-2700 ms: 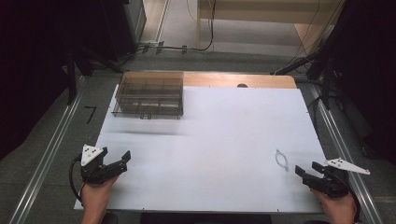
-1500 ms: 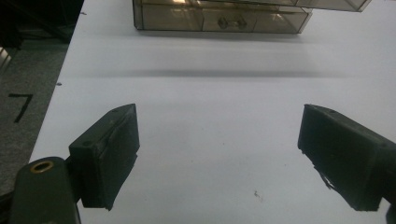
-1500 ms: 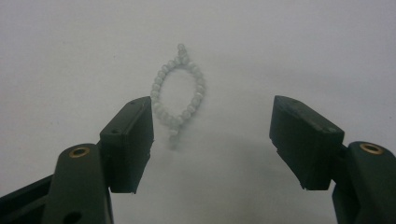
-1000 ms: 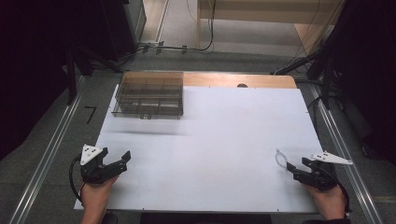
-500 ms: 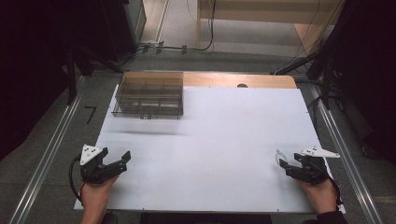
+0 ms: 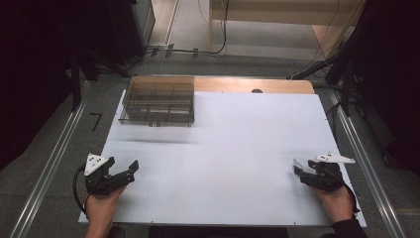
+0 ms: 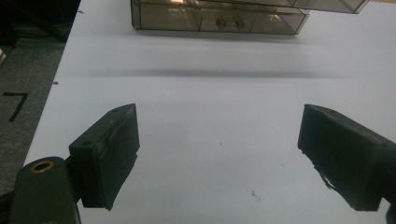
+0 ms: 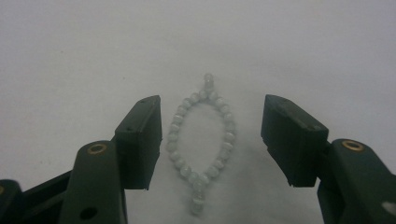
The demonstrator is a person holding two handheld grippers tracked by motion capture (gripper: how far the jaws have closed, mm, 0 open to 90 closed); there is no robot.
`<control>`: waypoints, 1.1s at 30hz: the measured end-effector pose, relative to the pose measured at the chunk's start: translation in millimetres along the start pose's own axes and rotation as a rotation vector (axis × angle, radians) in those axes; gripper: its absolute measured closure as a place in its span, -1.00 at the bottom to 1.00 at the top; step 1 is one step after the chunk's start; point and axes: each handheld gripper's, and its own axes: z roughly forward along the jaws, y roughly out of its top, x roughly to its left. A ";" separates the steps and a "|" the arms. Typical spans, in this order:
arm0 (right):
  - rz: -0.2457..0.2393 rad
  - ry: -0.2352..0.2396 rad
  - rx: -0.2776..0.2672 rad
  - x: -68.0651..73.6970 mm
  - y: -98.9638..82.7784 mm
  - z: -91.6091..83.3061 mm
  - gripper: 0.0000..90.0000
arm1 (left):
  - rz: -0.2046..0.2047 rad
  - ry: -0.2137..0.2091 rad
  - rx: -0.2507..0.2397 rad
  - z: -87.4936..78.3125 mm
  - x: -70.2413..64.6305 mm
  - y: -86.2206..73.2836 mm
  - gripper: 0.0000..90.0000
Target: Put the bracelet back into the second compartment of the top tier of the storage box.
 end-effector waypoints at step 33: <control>0.040 -0.027 0.017 0.8 20.8 25.2 0.53 | -0.010 -0.008 0.002 0.6 0.6 0.1 -0.71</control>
